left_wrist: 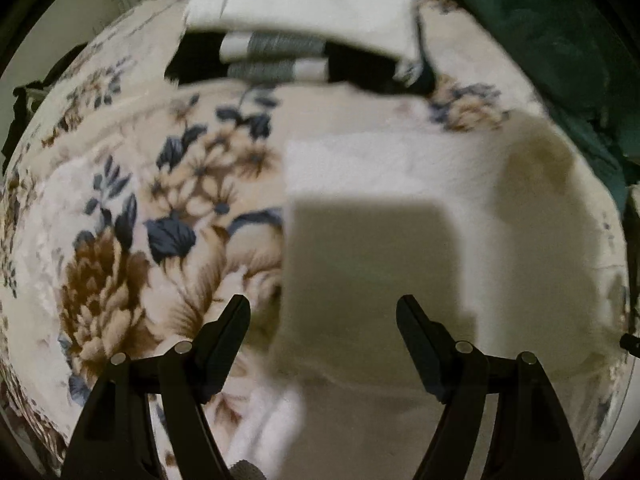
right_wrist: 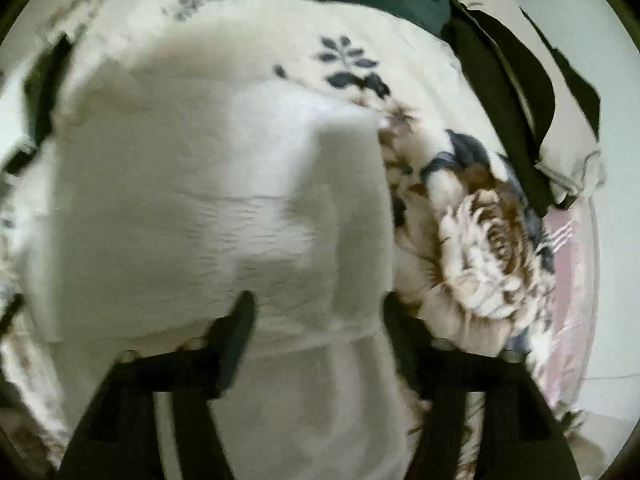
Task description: Fold small clothes
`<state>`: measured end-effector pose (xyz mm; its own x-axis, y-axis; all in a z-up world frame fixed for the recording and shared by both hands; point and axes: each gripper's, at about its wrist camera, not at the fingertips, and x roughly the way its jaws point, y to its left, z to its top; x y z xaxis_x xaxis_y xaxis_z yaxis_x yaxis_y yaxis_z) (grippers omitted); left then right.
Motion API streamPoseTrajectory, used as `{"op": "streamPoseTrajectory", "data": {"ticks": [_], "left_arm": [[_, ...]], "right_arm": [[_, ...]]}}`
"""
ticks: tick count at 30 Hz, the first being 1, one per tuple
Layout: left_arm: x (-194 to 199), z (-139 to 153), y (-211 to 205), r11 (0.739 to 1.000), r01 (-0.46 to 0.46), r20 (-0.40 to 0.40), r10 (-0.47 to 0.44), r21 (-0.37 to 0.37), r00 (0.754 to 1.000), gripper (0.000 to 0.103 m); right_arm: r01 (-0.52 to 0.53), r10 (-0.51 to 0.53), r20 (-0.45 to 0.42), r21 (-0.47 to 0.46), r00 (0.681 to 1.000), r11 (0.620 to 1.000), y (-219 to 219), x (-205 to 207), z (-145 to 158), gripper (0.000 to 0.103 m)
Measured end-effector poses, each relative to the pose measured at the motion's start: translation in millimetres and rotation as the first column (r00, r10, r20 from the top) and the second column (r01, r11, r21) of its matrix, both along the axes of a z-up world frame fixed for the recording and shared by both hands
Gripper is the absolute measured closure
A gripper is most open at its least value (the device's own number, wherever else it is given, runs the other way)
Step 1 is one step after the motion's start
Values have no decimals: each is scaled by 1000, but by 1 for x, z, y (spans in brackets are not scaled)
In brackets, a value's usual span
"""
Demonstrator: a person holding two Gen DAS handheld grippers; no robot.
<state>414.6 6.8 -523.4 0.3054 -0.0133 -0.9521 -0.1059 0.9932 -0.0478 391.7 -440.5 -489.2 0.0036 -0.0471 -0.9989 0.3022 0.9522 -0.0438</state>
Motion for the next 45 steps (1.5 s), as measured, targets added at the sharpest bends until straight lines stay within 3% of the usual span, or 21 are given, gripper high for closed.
{"op": "streamPoseTrajectory", "data": {"ticks": [5,9,12,15,19,22,24,25,27,28,30,35,40,41,43,45], "left_arm": [[-30,41,-57,993,113,33,-113,-14,993,29],[-61,56,-123,974,223,-2,-223,-48,975,29],[-105,56,-184,951,286,-68,-295,-116,953,29],[-154,47,-243,923,320,-151,-355,-212,923,29],[-221,14,-324,883,327,-270,-424,-338,864,29],[-255,-24,-374,872,340,-336,-456,-352,824,29],[-267,-50,-398,880,357,-365,-458,-313,811,30],[-270,-60,-406,887,370,-360,-452,-274,816,30],[-270,-70,-415,900,397,-326,-435,-181,839,49],[-270,-68,-414,905,389,-307,-424,-170,852,56],[-269,-57,-408,915,375,-253,-402,-152,880,97],[-268,-34,-389,929,330,-196,-360,-169,912,97],[-265,-3,-360,942,268,-152,-301,-202,942,98],[-262,4,-352,943,251,-143,-285,-217,948,98],[-259,18,-336,945,225,-124,-259,-238,958,98],[-260,27,-316,946,201,-104,-234,-255,967,98]], "right_arm": [[29,-32,14,147,999,989,-20,-34,33,27],[33,-29,-22,188,999,982,-60,-72,46,27],[56,-41,-75,203,996,978,-98,-99,45,27],[86,-64,-111,207,992,975,-141,-120,42,27],[123,-105,-100,208,990,970,-188,-124,32,27],[126,-113,-70,234,991,964,-209,-110,20,27],[117,-106,-58,261,993,958,-213,-95,12,27],[110,-100,-48,279,994,954,-212,-86,8,27],[99,-95,-28,327,995,940,-213,-64,-3,27],[98,-99,-16,361,995,928,-213,-49,-10,27],[94,-104,1,413,995,906,-212,-23,-23,27],[93,-112,6,512,994,854,-197,47,-61,27],[155,-125,-93,595,988,788,-173,81,-106,30],[149,-116,-93,602,989,785,-165,84,-109,35],[120,-78,-96,592,992,797,-151,85,-107,79],[81,-42,-82,558,996,826,-136,87,-100,90]]}}
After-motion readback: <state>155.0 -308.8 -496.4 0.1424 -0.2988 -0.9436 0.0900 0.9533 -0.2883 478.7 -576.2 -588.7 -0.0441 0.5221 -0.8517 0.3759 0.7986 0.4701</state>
